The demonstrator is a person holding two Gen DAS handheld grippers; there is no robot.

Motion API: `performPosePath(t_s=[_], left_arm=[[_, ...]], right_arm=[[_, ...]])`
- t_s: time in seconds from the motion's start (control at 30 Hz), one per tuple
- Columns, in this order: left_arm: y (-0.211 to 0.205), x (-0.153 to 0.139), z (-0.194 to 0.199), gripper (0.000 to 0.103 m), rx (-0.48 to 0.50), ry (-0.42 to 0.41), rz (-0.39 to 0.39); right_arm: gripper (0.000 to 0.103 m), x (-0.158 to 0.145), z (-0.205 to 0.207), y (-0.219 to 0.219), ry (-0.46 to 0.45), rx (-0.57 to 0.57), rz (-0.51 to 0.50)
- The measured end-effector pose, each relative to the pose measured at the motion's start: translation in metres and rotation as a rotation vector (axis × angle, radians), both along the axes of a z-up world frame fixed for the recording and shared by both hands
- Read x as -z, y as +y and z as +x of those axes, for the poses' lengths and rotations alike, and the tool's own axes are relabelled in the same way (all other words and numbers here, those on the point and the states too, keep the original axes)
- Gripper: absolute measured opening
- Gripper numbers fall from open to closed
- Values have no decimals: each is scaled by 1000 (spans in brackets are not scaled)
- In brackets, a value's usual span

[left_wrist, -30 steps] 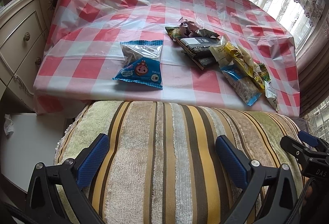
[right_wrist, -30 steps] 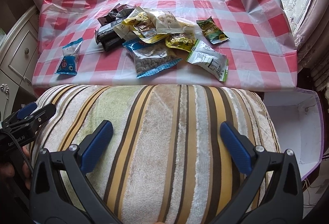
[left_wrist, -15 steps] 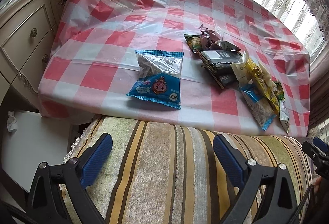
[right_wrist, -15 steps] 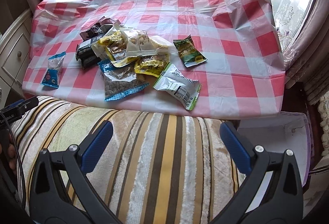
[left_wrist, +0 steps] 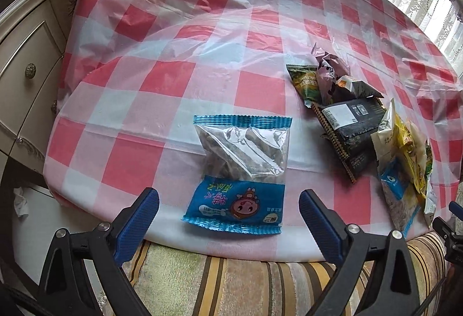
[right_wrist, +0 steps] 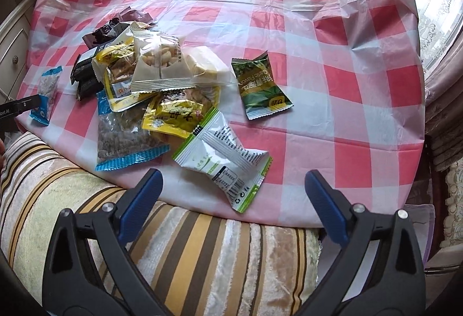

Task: Organize snacks
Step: 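Grasp the white-green packet with the right tool while the left tool grasps the blue-labelled bag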

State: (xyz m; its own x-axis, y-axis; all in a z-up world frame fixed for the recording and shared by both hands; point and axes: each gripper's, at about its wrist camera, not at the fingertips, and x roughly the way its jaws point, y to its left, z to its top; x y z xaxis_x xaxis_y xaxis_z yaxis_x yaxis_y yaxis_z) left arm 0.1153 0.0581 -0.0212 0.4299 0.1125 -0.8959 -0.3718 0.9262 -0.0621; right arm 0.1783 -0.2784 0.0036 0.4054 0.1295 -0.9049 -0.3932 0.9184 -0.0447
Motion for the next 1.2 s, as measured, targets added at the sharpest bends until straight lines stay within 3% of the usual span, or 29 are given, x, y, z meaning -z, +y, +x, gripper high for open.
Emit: performPosePath(t_s=[0.17,0.37,0.57,0.77,0.9,1.2], left_arm=[[5,9,12,98,-5,29,-1],[7,15,22,96,-1,48,-1],[5,20,30,76,14,62,3],[1,17,29,58,28,49,22],[0,13,26,51,29,34,23],[-2,-4,15,43,26,-27,33]], right_arm=[[94,9,18,3,4,-64,-24],[76,25,30,5,69,-91,-11],[68,29,32,-1,93,-81,20],[68,29,28,-14,106,-33,49],[47,27,22,-25,87,4,45],[42,16,21,-28,52,44,90]])
